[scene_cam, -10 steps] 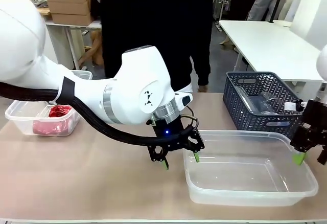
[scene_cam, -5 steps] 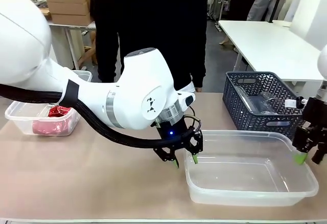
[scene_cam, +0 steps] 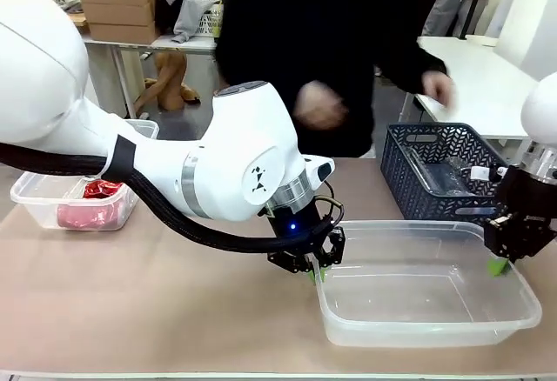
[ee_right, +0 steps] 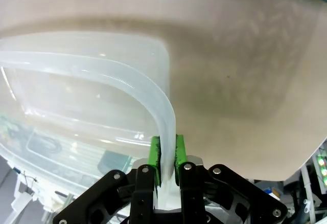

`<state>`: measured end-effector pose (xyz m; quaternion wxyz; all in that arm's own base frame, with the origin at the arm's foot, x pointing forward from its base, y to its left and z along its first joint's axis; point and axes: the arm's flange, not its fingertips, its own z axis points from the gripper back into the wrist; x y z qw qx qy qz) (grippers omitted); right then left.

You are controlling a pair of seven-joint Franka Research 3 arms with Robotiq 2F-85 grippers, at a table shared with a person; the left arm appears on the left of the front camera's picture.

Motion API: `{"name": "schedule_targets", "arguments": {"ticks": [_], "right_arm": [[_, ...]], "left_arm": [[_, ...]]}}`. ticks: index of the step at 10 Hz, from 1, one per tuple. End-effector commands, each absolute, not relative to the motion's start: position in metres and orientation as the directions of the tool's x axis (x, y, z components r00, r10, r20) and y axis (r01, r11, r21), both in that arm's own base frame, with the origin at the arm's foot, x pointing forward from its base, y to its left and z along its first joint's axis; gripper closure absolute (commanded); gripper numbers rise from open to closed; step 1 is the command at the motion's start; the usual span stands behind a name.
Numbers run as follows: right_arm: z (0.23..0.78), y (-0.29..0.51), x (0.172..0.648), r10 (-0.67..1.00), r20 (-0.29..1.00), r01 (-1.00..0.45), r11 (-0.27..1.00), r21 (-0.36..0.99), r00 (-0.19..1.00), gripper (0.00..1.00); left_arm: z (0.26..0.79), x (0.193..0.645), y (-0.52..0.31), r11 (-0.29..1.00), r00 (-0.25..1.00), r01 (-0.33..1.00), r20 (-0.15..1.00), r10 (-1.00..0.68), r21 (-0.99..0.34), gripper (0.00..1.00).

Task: Sort the waste into each basket.
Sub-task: Pick up the Organizing box on the right side of the table and lift it.

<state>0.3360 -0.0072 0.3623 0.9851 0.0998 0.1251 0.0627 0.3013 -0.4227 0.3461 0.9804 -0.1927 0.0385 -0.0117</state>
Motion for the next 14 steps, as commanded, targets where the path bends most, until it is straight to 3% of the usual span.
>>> {"name": "schedule_targets", "arguments": {"ticks": [1,4,6,8,11,14], "right_arm": [[0.332,-0.004,0.277,0.116,-0.201,-0.075,0.977,0.201,0.973,1.00],[0.354,-0.007,0.272,0.070,-0.192,-0.033,0.981,0.193,0.979,1.00],[0.400,0.009,0.262,0.043,-0.239,-0.003,0.986,0.167,0.970,1.00],[0.449,0.041,0.262,0.133,-0.234,-0.104,0.986,0.133,0.963,1.00],[0.500,0.103,0.299,0.181,-0.251,-0.110,0.956,0.273,0.951,1.00],[0.505,0.166,0.334,0.181,-0.329,-0.037,0.915,0.401,0.927,1.00]], "left_arm": [[0.348,0.297,-0.418,0.930,0.999,-0.007,-0.050,-0.012,-0.369,1.00],[0.359,0.288,-0.409,0.936,0.997,0.006,-0.071,-0.033,-0.353,1.00],[0.390,0.269,-0.382,0.944,0.992,0.028,-0.104,-0.066,-0.328,1.00],[0.430,0.240,-0.341,0.939,0.991,0.063,-0.094,-0.100,-0.338,1.00],[0.467,0.238,-0.275,0.944,0.999,0.007,0.034,0.004,-0.331,1.00],[0.498,0.287,-0.201,0.954,0.999,-0.016,0.041,0.029,-0.299,1.00]]}}
